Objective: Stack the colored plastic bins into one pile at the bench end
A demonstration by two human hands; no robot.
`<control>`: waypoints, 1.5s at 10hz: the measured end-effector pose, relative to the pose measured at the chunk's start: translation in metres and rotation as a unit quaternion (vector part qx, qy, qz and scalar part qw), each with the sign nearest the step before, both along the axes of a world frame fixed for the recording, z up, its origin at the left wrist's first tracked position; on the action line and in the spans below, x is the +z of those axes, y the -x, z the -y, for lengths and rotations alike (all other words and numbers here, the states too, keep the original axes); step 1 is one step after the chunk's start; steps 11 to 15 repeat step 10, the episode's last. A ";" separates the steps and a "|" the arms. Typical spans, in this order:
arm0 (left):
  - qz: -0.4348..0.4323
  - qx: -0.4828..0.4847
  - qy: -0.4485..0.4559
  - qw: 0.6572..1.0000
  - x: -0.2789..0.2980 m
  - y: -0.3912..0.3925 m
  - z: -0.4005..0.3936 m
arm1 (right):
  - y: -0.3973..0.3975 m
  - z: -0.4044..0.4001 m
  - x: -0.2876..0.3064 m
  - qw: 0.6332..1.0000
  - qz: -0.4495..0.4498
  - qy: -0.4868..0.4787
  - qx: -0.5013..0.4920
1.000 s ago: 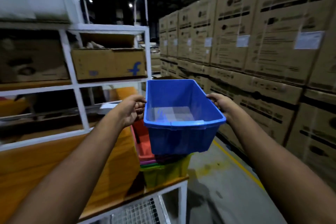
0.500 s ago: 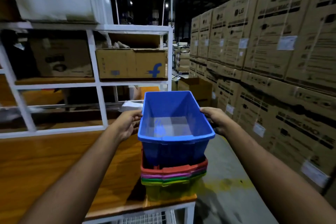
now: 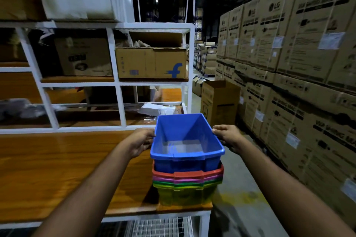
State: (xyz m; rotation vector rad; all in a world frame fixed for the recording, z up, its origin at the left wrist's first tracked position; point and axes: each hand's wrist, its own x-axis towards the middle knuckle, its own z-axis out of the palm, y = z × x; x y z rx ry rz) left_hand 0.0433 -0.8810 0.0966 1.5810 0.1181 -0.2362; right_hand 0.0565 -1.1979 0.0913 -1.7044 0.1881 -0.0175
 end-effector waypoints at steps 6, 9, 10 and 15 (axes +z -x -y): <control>0.116 -0.029 -0.369 0.922 -0.019 0.023 0.024 | 0.024 -0.009 -0.009 0.910 0.059 0.407 0.061; 0.189 0.026 -0.567 0.801 -0.018 0.043 0.001 | 0.036 -0.032 -0.008 0.797 0.182 0.568 0.093; 0.209 0.040 -0.600 0.771 -0.017 0.049 -0.015 | 0.034 -0.056 -0.003 0.747 0.229 0.611 0.126; 0.209 0.040 -0.600 0.771 -0.017 0.049 -0.015 | 0.034 -0.056 -0.003 0.747 0.229 0.611 0.126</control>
